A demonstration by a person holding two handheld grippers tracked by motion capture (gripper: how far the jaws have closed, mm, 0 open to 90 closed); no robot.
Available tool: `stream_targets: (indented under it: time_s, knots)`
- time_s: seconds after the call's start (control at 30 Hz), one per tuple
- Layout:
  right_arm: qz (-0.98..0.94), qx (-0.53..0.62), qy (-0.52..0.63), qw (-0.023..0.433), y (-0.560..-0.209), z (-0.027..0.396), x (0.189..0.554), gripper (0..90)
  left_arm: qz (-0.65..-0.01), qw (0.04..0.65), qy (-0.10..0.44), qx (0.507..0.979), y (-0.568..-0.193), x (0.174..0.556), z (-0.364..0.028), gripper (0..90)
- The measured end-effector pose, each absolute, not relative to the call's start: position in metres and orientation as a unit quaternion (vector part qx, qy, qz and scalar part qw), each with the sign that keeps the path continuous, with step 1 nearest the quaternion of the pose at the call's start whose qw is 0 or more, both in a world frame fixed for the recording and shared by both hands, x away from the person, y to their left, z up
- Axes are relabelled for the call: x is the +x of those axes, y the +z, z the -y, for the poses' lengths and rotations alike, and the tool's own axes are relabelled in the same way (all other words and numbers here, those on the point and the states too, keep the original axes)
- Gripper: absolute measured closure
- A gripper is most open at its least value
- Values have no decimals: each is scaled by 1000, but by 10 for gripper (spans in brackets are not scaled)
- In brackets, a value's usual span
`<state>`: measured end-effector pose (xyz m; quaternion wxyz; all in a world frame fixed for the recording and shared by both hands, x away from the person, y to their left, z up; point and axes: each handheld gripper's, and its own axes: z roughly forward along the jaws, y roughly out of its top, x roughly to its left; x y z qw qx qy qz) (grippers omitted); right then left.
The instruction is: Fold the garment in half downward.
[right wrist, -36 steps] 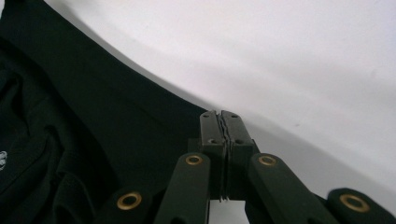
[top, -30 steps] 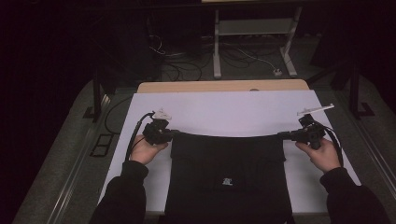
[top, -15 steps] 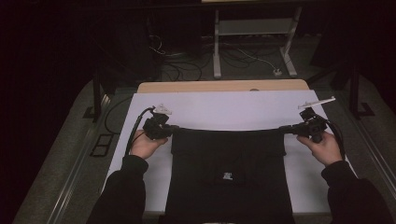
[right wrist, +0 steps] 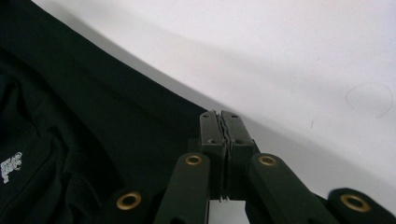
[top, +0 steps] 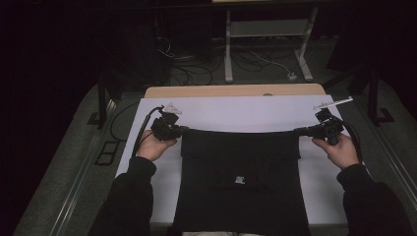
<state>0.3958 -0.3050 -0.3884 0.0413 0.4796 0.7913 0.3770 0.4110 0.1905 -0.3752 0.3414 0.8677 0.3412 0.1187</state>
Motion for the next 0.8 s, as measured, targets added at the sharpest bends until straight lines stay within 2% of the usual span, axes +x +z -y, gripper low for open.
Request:
stream_targets:
  time_s: [0.3,0.8]
  knots:
    - [-786,490,375,45,-392,306,407,870,-360,345,119,858,-379,424,-190,854]
    - [-789,493,362,64,-379,296,434,869,-381,340,131,849,-374,441,-193,854]
